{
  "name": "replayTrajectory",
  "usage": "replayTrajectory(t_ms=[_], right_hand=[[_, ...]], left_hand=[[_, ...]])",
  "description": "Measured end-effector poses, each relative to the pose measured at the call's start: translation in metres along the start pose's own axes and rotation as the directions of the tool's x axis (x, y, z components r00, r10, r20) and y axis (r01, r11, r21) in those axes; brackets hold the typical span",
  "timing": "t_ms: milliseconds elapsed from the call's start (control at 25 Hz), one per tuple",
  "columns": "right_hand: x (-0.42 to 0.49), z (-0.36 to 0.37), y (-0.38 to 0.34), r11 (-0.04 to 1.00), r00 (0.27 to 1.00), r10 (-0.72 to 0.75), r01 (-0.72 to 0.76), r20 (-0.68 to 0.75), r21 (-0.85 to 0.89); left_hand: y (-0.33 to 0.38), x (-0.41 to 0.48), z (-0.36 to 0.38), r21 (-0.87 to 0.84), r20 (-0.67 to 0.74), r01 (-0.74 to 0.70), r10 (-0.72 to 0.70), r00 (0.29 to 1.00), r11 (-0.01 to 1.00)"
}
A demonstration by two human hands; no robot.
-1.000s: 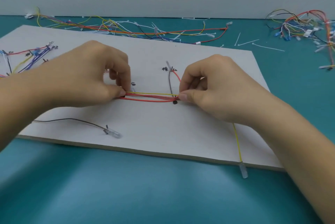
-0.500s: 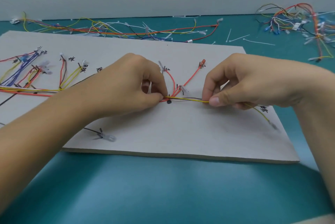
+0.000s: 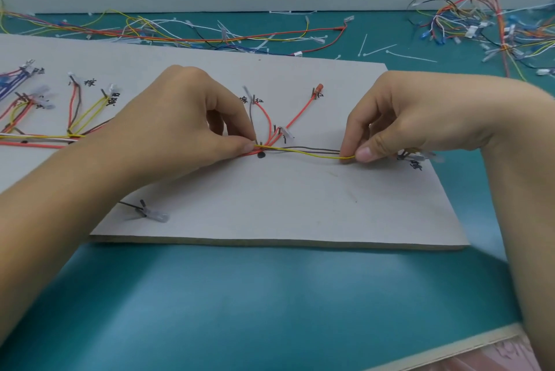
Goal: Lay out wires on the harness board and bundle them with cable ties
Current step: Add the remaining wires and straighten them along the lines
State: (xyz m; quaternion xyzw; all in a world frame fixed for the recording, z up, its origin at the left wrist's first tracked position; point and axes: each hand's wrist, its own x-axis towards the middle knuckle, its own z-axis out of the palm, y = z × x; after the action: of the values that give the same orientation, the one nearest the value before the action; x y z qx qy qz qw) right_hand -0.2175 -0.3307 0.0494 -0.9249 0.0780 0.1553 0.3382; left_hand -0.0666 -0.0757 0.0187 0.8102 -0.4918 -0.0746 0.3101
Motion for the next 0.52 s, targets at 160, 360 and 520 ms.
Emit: replayTrajectory(t_ms=[160, 360, 520], right_hand=[[0.0012, -0.0015, 0.0014, 1.000, 1.000, -0.010, 0.010, 0.003, -0.008], [0.0017, -0.0007, -0.0005, 0.999, 1.000, 0.006, -0.006, 0.000, -0.044], [0.0007, -0.0016, 0.0026, 0.988, 0.996, -0.007, -0.007, -0.088, -0.154]], left_hand=[[-0.0010, -0.0014, -0.0014, -0.005, -0.030, 0.027, -0.027, 0.999, 1.000], [-0.0021, -0.0010, -0.0008, -0.014, -0.032, 0.039, -0.040, 0.999, 0.999], [-0.0030, -0.0024, -0.0001, -0.015, -0.046, 0.038, -0.039, 0.998, 0.999]])
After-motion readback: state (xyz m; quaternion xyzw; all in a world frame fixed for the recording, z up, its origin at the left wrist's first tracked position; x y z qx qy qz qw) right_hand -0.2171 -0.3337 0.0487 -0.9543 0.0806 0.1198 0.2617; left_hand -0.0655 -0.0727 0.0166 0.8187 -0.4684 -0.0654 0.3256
